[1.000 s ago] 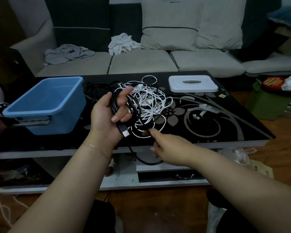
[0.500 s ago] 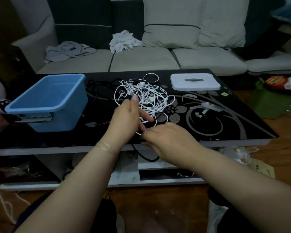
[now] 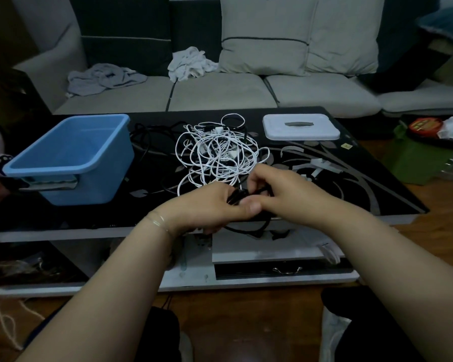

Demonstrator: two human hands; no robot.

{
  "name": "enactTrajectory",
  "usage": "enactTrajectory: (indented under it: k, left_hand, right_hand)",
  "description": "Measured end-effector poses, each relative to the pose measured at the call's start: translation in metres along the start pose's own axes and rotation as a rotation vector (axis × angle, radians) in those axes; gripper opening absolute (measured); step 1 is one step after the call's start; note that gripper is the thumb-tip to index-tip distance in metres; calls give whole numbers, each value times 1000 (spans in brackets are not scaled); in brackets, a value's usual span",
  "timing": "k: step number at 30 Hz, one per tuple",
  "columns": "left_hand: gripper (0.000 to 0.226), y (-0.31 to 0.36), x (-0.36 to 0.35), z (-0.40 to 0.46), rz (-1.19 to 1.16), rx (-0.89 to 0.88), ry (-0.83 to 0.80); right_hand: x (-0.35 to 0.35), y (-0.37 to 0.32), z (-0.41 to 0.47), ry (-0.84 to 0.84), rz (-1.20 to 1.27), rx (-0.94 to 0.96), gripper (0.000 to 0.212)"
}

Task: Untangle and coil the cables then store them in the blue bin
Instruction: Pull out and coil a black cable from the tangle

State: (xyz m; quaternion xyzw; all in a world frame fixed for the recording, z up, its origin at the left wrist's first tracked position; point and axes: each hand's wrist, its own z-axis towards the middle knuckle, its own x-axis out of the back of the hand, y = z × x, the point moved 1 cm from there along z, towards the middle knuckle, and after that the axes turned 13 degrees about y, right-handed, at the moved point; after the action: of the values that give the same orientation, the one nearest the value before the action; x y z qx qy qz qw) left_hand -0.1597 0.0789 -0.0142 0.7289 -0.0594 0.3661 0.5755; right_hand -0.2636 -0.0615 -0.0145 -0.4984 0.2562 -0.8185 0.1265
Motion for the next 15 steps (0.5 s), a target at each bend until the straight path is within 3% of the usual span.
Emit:
enactTrajectory:
  k: [3,8,15]
  left_hand:
    - [40,-3,2,-2,-90,-33,-32]
    - [53,2,8,-7,-452,-66,10]
    - [66,7,4,1,-1197,68,146]
  right_hand:
    - [8,15,4,-9,70,-59,18]
    - [13,28,4,7,120,-118,32]
    - [-17,17,-5,-67,96,-111,15]
